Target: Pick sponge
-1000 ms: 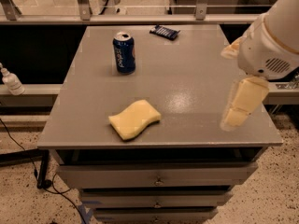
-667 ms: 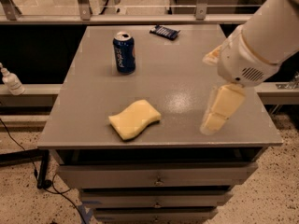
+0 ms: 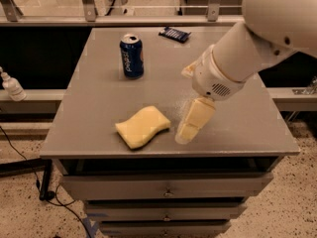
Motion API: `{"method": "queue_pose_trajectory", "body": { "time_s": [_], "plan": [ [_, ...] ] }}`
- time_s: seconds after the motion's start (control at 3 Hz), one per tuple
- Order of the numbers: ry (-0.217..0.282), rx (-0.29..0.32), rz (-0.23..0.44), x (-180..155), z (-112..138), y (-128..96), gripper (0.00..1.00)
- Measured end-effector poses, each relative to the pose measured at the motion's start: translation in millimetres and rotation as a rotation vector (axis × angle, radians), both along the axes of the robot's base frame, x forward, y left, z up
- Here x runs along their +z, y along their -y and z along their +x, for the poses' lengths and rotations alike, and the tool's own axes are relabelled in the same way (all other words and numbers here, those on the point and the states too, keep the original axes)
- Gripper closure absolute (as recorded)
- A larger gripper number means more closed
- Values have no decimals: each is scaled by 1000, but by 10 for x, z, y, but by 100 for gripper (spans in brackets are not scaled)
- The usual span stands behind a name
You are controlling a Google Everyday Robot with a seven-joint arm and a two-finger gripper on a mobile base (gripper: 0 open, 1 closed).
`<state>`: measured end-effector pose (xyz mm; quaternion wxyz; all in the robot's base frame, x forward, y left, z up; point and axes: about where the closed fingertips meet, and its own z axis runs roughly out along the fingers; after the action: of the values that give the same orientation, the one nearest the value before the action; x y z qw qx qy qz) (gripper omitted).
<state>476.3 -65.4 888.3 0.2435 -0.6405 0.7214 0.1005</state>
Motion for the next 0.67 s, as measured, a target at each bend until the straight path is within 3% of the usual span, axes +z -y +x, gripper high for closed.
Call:
{"method": "queue_pose_trajectory", "body": {
  "time_s": [0.67],
  "plan": [
    [-24,18,89,-306,195,-378,0]
  ]
}}
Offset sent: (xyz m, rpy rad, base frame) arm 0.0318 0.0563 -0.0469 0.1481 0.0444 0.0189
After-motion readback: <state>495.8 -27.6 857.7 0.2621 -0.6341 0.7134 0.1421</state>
